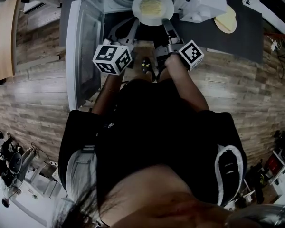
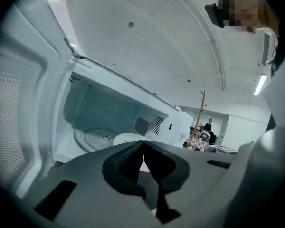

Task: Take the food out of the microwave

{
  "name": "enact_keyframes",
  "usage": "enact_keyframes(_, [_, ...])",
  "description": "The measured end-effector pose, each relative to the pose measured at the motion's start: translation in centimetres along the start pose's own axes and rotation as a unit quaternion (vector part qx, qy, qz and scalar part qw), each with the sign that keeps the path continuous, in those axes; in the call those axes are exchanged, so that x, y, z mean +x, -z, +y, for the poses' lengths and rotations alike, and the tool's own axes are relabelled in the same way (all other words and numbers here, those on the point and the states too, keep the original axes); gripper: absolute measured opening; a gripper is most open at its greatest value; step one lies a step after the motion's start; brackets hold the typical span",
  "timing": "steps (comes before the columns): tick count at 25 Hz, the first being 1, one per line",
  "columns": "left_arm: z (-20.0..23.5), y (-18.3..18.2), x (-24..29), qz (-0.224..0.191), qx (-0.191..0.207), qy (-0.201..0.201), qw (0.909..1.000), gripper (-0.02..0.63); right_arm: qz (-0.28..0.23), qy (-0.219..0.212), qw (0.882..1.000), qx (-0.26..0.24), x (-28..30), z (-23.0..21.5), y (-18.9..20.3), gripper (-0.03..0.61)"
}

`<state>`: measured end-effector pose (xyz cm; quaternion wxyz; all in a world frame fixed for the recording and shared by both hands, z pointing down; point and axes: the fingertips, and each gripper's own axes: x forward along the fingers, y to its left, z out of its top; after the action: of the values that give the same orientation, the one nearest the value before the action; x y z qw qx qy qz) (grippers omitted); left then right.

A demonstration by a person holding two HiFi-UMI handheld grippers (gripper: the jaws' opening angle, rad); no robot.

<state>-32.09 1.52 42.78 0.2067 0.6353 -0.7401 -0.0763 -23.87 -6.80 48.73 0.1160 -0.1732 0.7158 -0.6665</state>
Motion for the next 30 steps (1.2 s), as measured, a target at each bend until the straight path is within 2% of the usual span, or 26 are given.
enact_keyframes(6, [-2.6, 1.0, -0.9, -0.003, 0.005, -0.007, 1.0000, 0.008, 0.008, -0.017, 1.000, -0.002, -3.0, 0.6, -0.5, 0.002])
enact_keyframes(11, [-1.8, 1.1, -1.1, -0.003, -0.003, -0.026, 0.9997, 0.006, 0.024, -0.019, 0.999, -0.009, -2.7, 0.7, -0.1, 0.002])
enact_keyframes(17, [-3.6, 2.0, -2.2, 0.000, -0.002, -0.028, 0.9996, 0.006, 0.024, -0.027, 0.999, -0.008, -5.2, 0.9, -0.5, 0.002])
enact_keyframes(30, [-9.6, 3.9, -2.2, 0.013, 0.012, 0.024, 0.9996, 0.008, -0.027, -0.043, 0.999, -0.013, -12.4, 1.5, -2.8, 0.003])
